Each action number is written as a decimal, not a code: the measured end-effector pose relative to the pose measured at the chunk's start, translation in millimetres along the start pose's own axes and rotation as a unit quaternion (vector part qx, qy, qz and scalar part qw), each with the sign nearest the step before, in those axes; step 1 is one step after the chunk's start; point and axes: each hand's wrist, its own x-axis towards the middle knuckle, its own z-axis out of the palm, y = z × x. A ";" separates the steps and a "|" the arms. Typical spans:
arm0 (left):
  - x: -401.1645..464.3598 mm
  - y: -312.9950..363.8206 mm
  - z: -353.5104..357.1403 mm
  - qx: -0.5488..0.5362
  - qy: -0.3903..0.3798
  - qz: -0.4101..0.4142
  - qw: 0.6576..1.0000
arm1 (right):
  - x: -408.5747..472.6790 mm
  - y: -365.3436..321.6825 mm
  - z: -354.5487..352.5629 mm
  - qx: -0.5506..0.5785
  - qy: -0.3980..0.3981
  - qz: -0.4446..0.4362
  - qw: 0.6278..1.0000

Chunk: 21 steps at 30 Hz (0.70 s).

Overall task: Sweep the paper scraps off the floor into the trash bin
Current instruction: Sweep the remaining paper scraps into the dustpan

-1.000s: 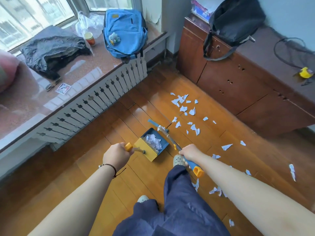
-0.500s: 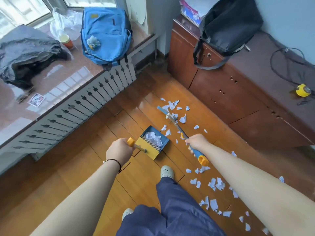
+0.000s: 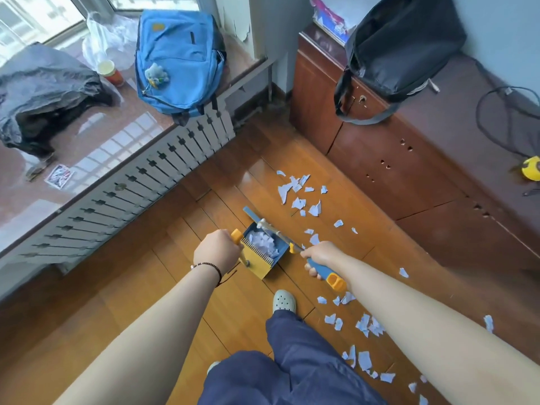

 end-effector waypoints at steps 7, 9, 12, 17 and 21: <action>1.6 -10.7 -5.3 -0.011 0.005 -0.002 1.000 | -21.2 -5.2 -40.1 -0.012 0.053 -0.053 0.997; 1.2 -15.6 -6.0 -0.020 0.005 -0.004 1.000 | -14.9 -12.4 -52.6 -0.013 0.081 -0.065 0.995; -0.6 -19.6 -3.7 -0.028 0.004 -0.010 1.000 | 9.3 -22.1 -63.9 -0.015 0.110 -0.063 0.992; -0.4 -8.0 1.9 -0.010 0.002 -0.016 1.000 | 45.2 -21.2 -52.9 -0.021 0.098 -0.022 0.995; 3.5 -2.7 3.1 -0.003 0.006 -0.012 1.000 | 34.5 -6.8 -27.9 -0.078 0.047 0.002 0.996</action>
